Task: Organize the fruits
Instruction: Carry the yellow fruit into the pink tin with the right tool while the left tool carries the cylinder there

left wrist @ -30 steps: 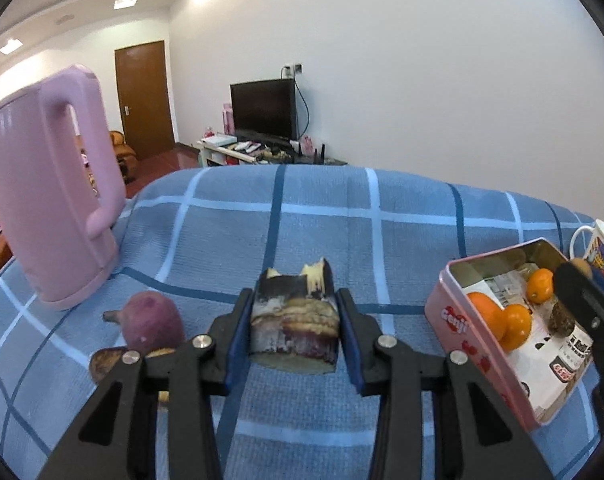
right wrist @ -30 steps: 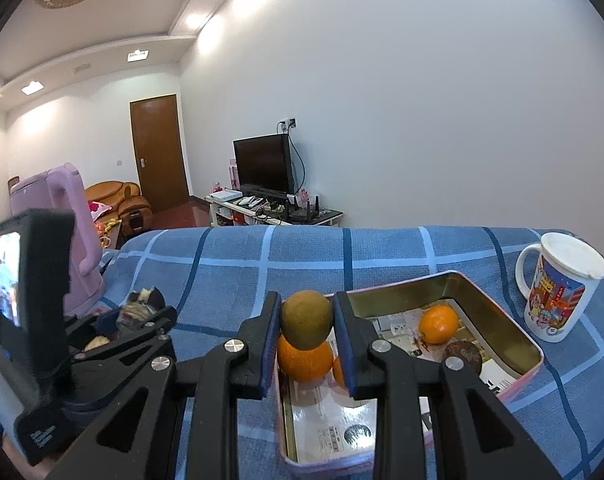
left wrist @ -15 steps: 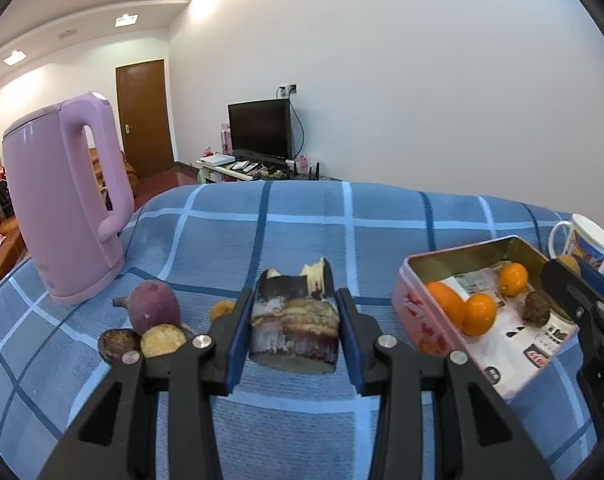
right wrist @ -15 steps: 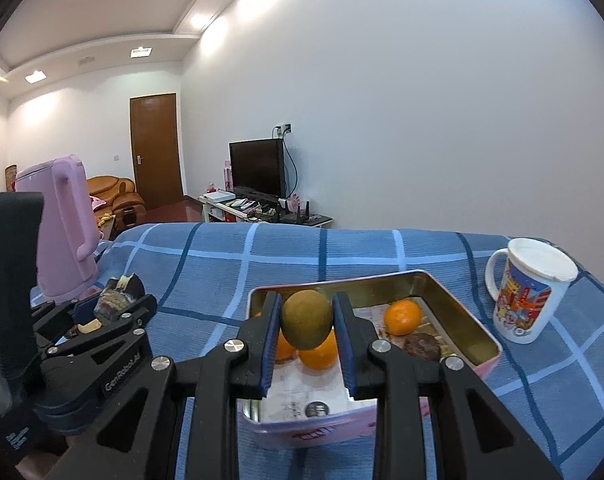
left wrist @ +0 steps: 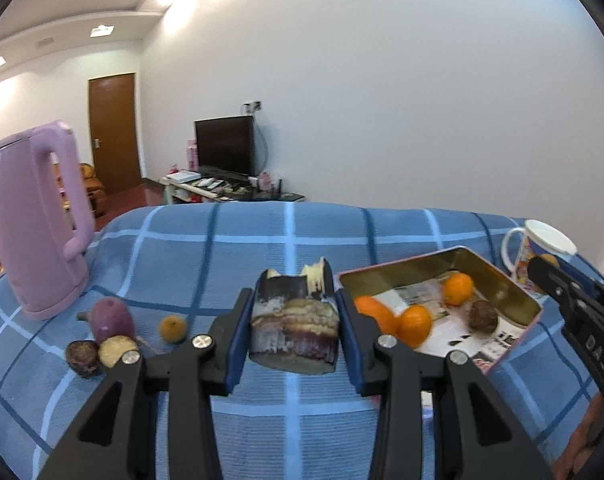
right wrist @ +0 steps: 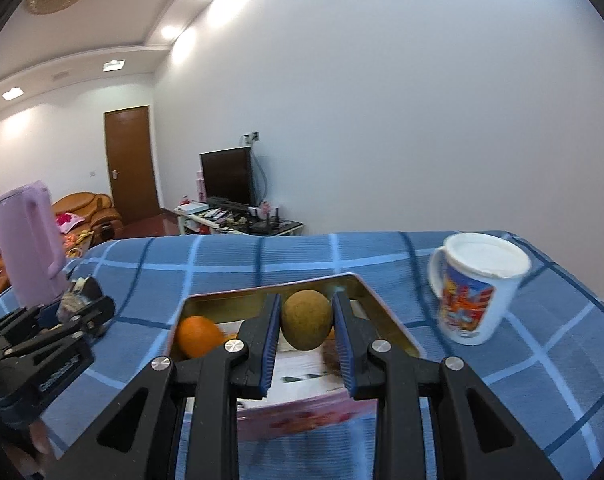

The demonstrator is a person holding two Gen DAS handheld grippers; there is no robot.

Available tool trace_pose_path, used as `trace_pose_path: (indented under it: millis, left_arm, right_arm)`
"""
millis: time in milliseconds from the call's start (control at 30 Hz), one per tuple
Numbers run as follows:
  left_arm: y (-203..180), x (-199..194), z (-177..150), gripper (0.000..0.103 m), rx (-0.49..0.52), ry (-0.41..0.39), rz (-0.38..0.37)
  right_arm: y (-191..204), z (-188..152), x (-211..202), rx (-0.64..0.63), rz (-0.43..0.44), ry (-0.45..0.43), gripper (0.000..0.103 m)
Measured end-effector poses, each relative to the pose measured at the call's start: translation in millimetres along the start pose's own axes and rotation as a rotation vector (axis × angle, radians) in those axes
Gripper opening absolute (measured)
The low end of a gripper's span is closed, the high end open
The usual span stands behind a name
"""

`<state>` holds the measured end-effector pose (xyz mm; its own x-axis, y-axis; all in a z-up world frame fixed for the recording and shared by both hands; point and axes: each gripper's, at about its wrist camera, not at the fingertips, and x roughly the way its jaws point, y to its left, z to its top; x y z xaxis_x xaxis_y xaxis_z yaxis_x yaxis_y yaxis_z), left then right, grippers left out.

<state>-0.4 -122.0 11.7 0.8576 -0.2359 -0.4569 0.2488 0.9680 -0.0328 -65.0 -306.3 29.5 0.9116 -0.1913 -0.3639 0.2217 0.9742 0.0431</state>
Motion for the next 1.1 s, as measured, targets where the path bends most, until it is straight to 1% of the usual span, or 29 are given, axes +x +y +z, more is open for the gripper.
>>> trace_pose_path:
  millis: [233,367,533,667,800,933,1100]
  left_arm:
    - [-29.3,6.5,4.9,0.042,0.041,0.005,-0.048]
    - [-47.9,14.8,7.2,0.042,0.067,0.021,-0.073]
    - [-68.2,24.9,7.8,0.042,0.083,0.046,-0.110]
    - [-77.4,30.1,4.6,0.042,0.103,0.077,-0.125]
    - [-79.3,35.4,0.5,0.042,0.129,0.121,-0.109]
    - [-77.3,43.4,-2.9,0.042,0.129,0.170,-0.104]
    - [-78.0,42.8,-3.9,0.042,0.139,0.168,-0.104]
  right_arm:
    - [-29.7,3.8,0.8,0.031,-0.047,-0.007,0.028]
    - [-41.7,4.5,3.9,0.038,-0.067,-0.001,0.028]
    - [-49.3,6.2,12.4,0.067,-0.057,0.020,0.028]
    - [-49.5,6.2,24.1,0.077,-0.021,0.054,0.028]
    - [-41.0,2.5,38.1,0.077,0.064,0.120,0.028]
    - [-29.0,-2.4,43.7,0.047,0.088,0.160,0.028]
    - [-18.9,-5.5,49.3,0.010,0.113,0.193,0.028]
